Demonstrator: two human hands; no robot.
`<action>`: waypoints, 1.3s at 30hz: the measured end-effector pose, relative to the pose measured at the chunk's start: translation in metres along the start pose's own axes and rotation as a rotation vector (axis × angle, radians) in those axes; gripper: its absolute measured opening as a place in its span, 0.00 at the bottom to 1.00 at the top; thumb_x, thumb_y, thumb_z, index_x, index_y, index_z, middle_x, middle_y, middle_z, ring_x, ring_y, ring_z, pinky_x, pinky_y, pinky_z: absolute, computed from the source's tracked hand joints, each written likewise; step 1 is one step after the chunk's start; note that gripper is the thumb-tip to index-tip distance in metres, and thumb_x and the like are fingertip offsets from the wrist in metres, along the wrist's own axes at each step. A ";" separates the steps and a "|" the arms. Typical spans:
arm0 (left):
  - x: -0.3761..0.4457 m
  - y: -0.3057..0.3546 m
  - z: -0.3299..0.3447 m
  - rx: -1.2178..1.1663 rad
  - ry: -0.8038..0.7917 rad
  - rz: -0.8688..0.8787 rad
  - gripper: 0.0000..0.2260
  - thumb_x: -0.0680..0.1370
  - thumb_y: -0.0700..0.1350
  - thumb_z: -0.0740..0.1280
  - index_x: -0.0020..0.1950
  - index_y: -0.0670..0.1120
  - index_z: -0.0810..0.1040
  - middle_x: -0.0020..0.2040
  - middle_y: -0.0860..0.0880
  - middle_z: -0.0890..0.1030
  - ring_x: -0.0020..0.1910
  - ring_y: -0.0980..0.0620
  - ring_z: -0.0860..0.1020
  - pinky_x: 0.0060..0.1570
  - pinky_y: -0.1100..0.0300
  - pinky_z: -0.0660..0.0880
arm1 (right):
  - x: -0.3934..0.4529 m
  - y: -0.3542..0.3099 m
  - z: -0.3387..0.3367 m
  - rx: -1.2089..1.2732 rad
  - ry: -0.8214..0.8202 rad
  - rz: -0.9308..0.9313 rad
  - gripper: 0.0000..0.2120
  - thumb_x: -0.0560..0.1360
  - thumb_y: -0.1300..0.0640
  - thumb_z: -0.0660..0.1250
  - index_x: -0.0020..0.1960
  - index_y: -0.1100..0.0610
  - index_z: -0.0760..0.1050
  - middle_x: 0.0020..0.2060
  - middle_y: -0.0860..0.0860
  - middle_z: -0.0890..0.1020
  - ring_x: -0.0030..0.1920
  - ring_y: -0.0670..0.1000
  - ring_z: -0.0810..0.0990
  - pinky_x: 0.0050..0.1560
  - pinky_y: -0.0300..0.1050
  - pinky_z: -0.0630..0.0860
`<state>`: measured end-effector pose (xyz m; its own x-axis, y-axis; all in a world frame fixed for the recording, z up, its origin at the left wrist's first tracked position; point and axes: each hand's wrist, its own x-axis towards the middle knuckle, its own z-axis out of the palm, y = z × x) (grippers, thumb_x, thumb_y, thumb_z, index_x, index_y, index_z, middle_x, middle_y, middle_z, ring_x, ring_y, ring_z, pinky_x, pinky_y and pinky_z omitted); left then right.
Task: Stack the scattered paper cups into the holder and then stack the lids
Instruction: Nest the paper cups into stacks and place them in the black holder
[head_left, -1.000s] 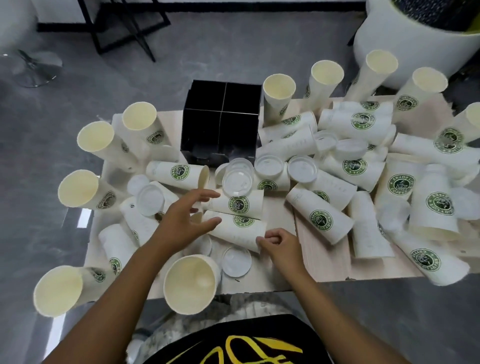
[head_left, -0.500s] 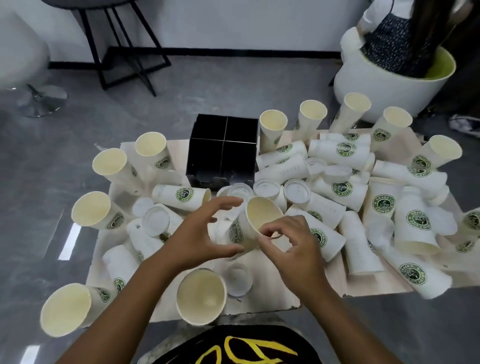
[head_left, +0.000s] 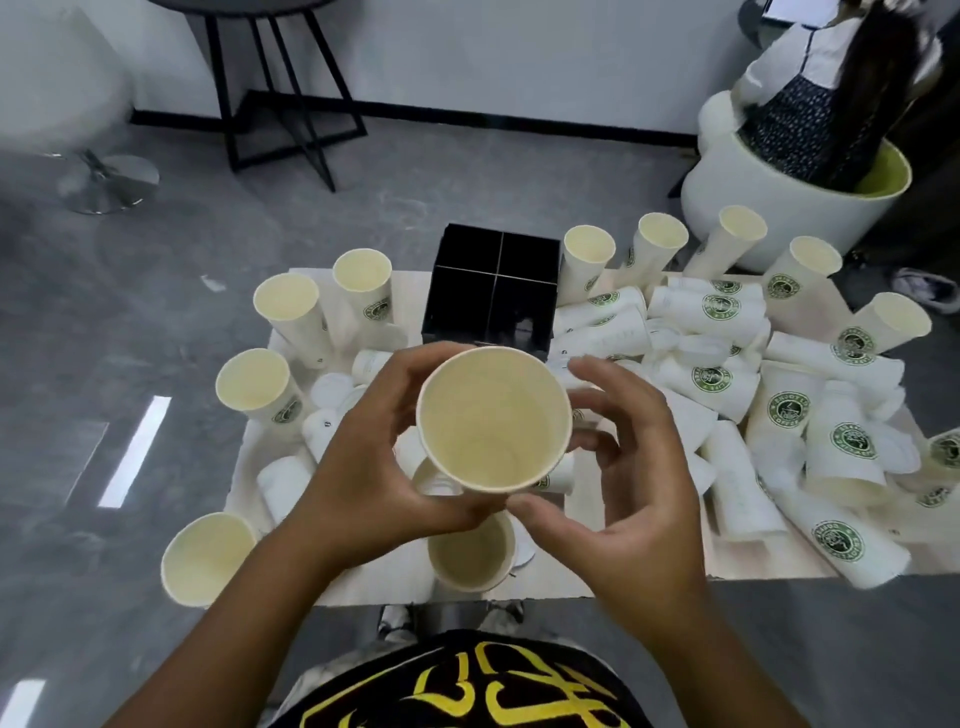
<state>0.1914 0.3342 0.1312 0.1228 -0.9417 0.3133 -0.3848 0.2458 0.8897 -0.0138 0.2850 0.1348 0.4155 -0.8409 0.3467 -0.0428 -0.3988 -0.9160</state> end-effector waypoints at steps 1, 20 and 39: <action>-0.005 0.003 -0.001 -0.017 -0.001 0.015 0.43 0.61 0.49 0.85 0.70 0.61 0.67 0.67 0.68 0.75 0.67 0.60 0.76 0.60 0.71 0.74 | -0.003 -0.002 0.001 0.049 -0.014 0.028 0.40 0.66 0.55 0.82 0.73 0.42 0.69 0.70 0.51 0.75 0.69 0.59 0.76 0.61 0.52 0.77; -0.053 -0.037 0.013 -0.031 -0.210 -0.346 0.30 0.60 0.59 0.77 0.60 0.59 0.75 0.55 0.71 0.79 0.55 0.70 0.79 0.50 0.77 0.72 | -0.048 0.028 0.016 -0.090 -0.142 0.267 0.36 0.67 0.54 0.82 0.71 0.45 0.71 0.66 0.47 0.78 0.65 0.53 0.79 0.59 0.44 0.79; -0.056 -0.072 0.012 0.112 -0.291 -0.359 0.41 0.65 0.54 0.84 0.74 0.65 0.69 0.76 0.63 0.71 0.74 0.59 0.71 0.72 0.51 0.71 | -0.060 0.134 -0.011 -0.142 0.171 0.701 0.18 0.74 0.52 0.76 0.61 0.44 0.77 0.57 0.41 0.81 0.52 0.47 0.81 0.48 0.45 0.79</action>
<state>0.2011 0.3667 0.0458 0.0108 -0.9917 -0.1279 -0.4630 -0.1183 0.8784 -0.0550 0.2781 -0.0065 0.1003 -0.9566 -0.2737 -0.3687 0.2198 -0.9032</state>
